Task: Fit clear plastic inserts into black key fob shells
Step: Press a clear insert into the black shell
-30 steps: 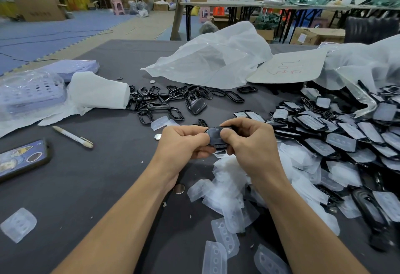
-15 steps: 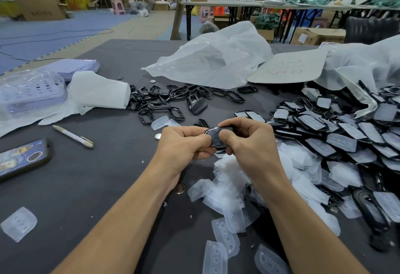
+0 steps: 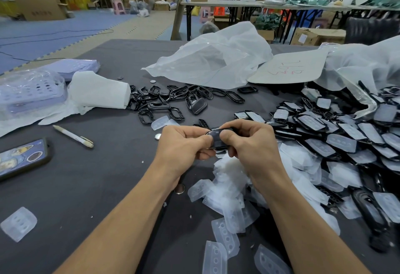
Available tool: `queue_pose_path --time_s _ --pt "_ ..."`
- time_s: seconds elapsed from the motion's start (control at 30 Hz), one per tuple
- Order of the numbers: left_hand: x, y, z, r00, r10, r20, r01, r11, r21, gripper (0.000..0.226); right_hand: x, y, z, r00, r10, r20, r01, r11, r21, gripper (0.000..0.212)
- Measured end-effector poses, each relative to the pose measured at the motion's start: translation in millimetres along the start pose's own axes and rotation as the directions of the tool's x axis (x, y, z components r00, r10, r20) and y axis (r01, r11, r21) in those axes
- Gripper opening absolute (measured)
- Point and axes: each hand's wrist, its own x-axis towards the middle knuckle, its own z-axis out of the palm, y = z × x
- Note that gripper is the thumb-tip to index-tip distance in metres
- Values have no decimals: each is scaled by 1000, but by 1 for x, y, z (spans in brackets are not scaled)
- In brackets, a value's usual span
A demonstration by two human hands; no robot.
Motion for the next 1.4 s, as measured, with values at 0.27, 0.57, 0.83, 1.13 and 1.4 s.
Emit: queue_pose_path --time_s 0.27,0.57,0.83,1.13,1.4 --pt "1 0 -1 1000 16 -19 -16 1000 13 23 3 2 1 999 6 -32 -5 1000 10 29" --pt "1 2 1 999 47 -7 -46 997 68 18 2 3 0 999 -26 -24 25 998 -60 31" --pt "2 -1 1 999 31 -40 -29 999 45 20 -2 1 0 999 -27 31 30 994 -105 23" --pt "-2 1 -1 998 -28 48 26 999 40 27 1 2 -1 999 21 34 -20 1000 -18 31" --pt "-2 3 1 996 -79 49 76 995 58 20 1 5 1 998 46 43 -47 999 23 33"
